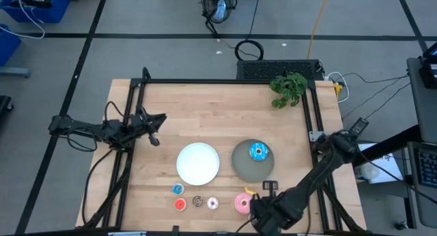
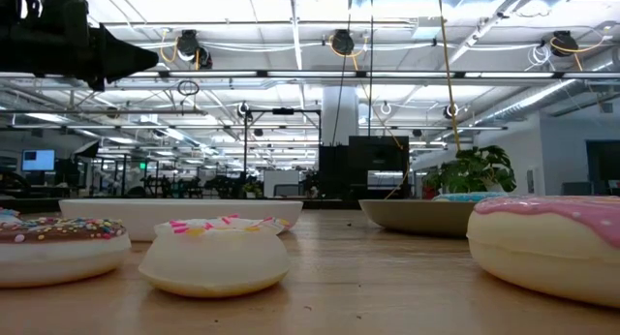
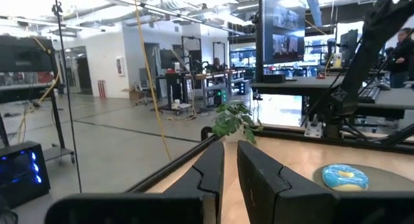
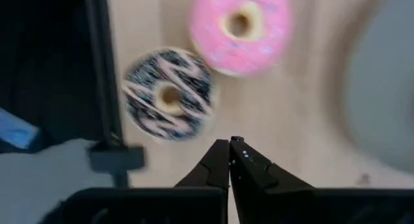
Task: Pick & Place donuts
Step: Put the big black donut on the gray plate
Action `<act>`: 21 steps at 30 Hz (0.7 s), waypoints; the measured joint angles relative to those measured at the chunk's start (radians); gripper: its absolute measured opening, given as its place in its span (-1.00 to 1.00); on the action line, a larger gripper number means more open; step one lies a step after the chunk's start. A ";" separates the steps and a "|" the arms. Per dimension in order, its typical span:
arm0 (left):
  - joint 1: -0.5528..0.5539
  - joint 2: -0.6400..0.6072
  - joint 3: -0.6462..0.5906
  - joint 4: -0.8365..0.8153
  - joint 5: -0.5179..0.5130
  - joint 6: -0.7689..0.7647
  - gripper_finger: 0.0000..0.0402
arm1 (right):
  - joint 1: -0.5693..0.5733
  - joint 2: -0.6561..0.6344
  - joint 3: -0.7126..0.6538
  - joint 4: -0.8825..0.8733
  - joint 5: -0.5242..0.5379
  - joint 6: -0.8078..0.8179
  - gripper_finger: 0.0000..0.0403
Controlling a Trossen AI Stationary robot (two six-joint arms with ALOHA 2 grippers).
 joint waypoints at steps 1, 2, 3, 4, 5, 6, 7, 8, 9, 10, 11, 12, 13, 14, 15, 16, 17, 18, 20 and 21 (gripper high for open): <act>0.000 0.000 0.000 -0.002 0.000 -0.004 -0.75 | -0.002 0.009 0.000 0.016 -0.016 -0.001 -0.95; 0.000 0.000 0.000 -0.003 0.000 -0.004 -0.75 | -0.004 0.013 0.000 0.030 -0.030 -0.002 -0.91; 0.000 0.000 0.000 -0.003 0.000 -0.003 -0.75 | -0.006 0.015 0.000 0.045 -0.033 -0.007 -0.86; 0.000 0.000 0.000 -0.003 0.000 0.001 -0.75 | -0.007 0.014 -0.001 0.067 -0.033 -0.012 -0.80; 0.000 0.000 0.000 -0.003 0.000 0.008 -0.75 | -0.010 0.012 -0.005 0.088 -0.032 -0.019 -0.72; 0.000 0.000 0.000 -0.003 0.000 0.018 -0.75 | -0.013 0.012 -0.006 0.106 -0.033 -0.025 -0.64; 0.000 0.000 0.000 -0.002 0.000 0.029 -0.75 | -0.016 0.013 -0.007 0.120 -0.032 -0.027 -0.55; 0.000 0.000 0.000 -0.002 0.000 0.041 -0.75 | -0.019 0.013 -0.008 0.125 -0.032 -0.024 -0.46; 0.000 0.000 0.000 -0.002 0.000 0.050 -0.75 | -0.021 0.013 -0.008 0.129 -0.032 -0.016 -0.36; 0.000 0.000 0.000 -0.003 0.000 0.058 -0.75 | -0.021 0.013 -0.009 0.134 -0.032 -0.007 -0.27; 0.000 0.000 0.000 -0.002 0.000 0.062 -0.75 | -0.021 0.012 -0.016 0.146 -0.032 0.000 -0.17; 0.000 0.000 0.000 -0.002 0.000 0.066 -0.75 | -0.021 0.011 -0.026 0.164 -0.032 0.003 -0.07; 0.000 0.000 0.000 -0.002 0.000 0.071 -0.75 | -0.021 0.011 -0.038 0.179 -0.033 0.004 0.02; 0.000 0.000 0.000 -0.003 0.000 0.077 -0.75 | -0.021 0.012 -0.050 0.189 -0.033 0.005 0.11; 0.000 0.000 0.000 -0.003 0.000 0.082 -0.75 | -0.020 0.013 -0.062 0.196 -0.033 0.006 0.20; 0.000 0.000 0.000 -0.003 0.000 0.088 -0.75 | -0.019 0.013 -0.077 0.204 -0.034 0.005 0.27; 0.000 0.000 0.000 -0.003 0.000 0.096 -0.75 | -0.018 0.013 -0.092 0.214 -0.034 0.002 0.34; 0.000 0.000 0.000 -0.001 0.000 0.103 -0.75 | -0.018 0.013 -0.109 0.231 -0.035 0.001 0.40; 0.000 0.000 0.000 0.004 0.000 0.106 -0.75 | -0.019 0.013 -0.145 0.280 -0.036 0.007 0.48; 0.000 0.000 0.000 0.004 0.000 0.106 -0.75 | -0.020 0.013 -0.161 0.306 -0.036 0.011 0.51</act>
